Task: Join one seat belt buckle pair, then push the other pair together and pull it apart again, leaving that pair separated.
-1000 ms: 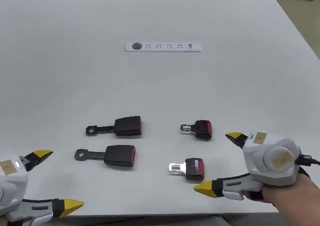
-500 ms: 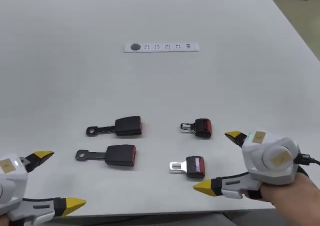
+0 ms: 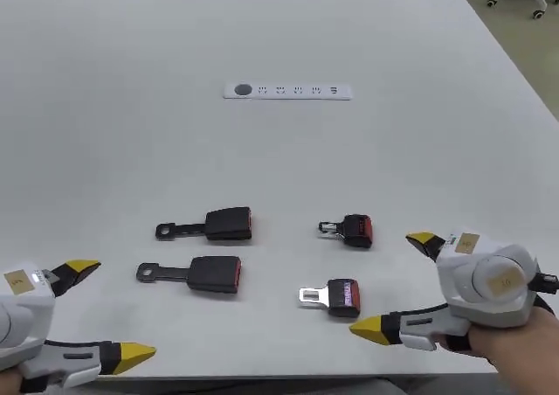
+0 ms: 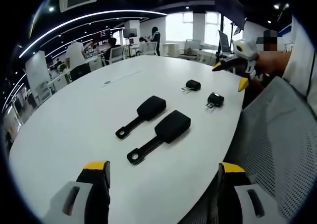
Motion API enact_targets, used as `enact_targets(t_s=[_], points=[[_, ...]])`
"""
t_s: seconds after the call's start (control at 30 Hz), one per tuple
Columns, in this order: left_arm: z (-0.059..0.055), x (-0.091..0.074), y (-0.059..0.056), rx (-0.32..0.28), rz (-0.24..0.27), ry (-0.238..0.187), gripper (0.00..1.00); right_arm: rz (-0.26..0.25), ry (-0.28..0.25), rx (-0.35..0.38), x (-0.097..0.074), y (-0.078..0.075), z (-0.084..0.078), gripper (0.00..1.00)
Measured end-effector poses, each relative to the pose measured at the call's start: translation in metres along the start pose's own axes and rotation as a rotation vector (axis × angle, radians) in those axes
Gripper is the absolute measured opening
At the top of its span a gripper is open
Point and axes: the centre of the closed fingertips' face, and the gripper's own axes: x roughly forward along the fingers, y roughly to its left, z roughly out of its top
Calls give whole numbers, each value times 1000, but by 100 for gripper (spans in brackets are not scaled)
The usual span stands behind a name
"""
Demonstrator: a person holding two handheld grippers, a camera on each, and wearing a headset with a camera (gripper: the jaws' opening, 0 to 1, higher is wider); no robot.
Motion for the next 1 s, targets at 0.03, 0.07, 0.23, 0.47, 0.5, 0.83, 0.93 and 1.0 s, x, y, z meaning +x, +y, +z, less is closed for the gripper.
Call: enact_targets(t_s=[0.03,0.07,0.23,0.47,0.5,0.83,0.93,1.0], points=[[0,1,-1,2,-2,-1,94,-6,3,-1,0,-1,0,100],[-1,1,-1,2,-2,-1,95,-6,3,-1,0,-2,0,99],[1,0,3,-4,15,-13,98,-12,6,2,1,-2,1,99],[4,-2,5,-7,24,-24,100,-15,4,-3,1,0,5,99],[4,-2,4,-7,21,-22,100,-15,4,-3,1,1,4,99],[5,-8,3,62,23,15,89,-17,2,-14,-4,2,8,94],[4,-9,3,65,19,30,88,-21,13,-13,-5,-1,5,90],[5,-10,-1,75,14,42,85,-17,23,-21,-7,-2,3,85]])
